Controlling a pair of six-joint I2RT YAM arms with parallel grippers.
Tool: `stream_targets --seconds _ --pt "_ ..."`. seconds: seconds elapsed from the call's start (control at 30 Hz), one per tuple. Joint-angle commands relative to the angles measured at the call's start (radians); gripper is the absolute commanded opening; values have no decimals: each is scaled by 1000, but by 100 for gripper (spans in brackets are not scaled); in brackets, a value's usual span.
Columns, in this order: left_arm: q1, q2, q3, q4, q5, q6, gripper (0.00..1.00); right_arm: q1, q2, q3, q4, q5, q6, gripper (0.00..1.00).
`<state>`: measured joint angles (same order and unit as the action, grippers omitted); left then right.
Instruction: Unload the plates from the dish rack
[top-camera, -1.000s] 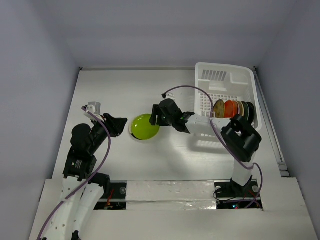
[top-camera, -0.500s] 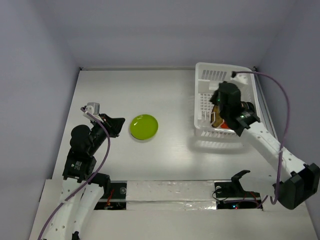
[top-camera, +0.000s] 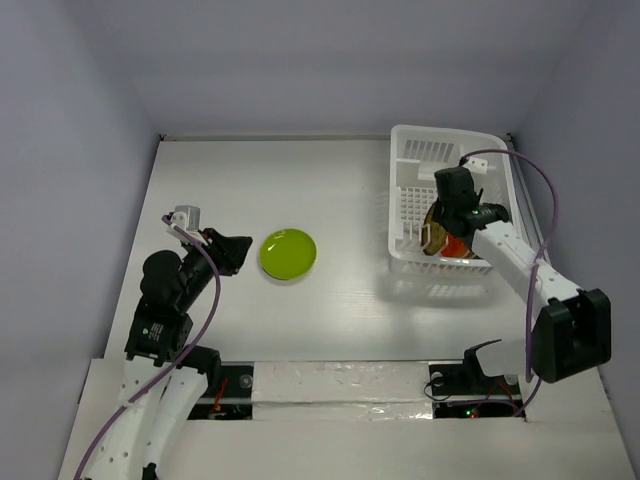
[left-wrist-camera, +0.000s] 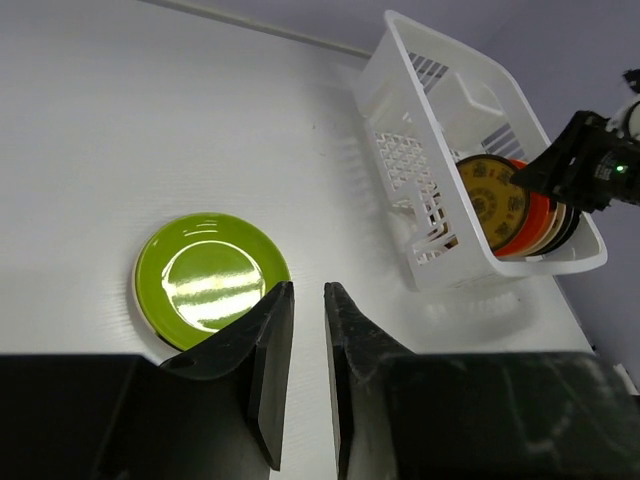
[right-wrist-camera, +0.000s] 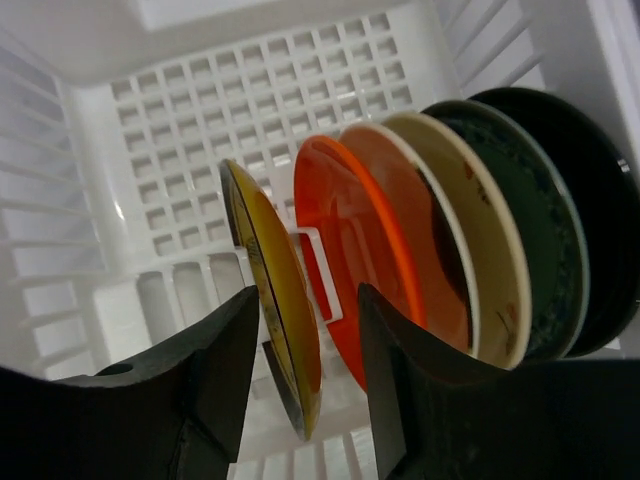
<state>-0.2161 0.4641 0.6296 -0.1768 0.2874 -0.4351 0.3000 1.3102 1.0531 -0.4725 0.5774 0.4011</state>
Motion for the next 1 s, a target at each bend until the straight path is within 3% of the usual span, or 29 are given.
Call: stream_targets --seconds 0.0,0.1,0.27,0.47,0.57,0.7,0.97 --pt "-5 -13 -2 36 12 4 16 -1 55 50 -26 -13 -25 49" --pt "-5 -16 -1 34 7 6 17 -1 107 62 -12 -4 -18 42" --pt "-5 -22 -2 34 1 4 18 -1 80 70 -20 27 -48 18" --pt "-5 -15 -1 37 6 3 18 22 5 91 -77 65 -85 17" --pt "-5 -13 -2 37 7 2 18 33 -41 119 -112 84 -97 6" --pt "-5 -12 -2 37 7 2 19 63 -80 153 -164 121 -111 0" --pt "4 -10 -4 37 12 1 20 91 -152 151 -164 124 -105 0"
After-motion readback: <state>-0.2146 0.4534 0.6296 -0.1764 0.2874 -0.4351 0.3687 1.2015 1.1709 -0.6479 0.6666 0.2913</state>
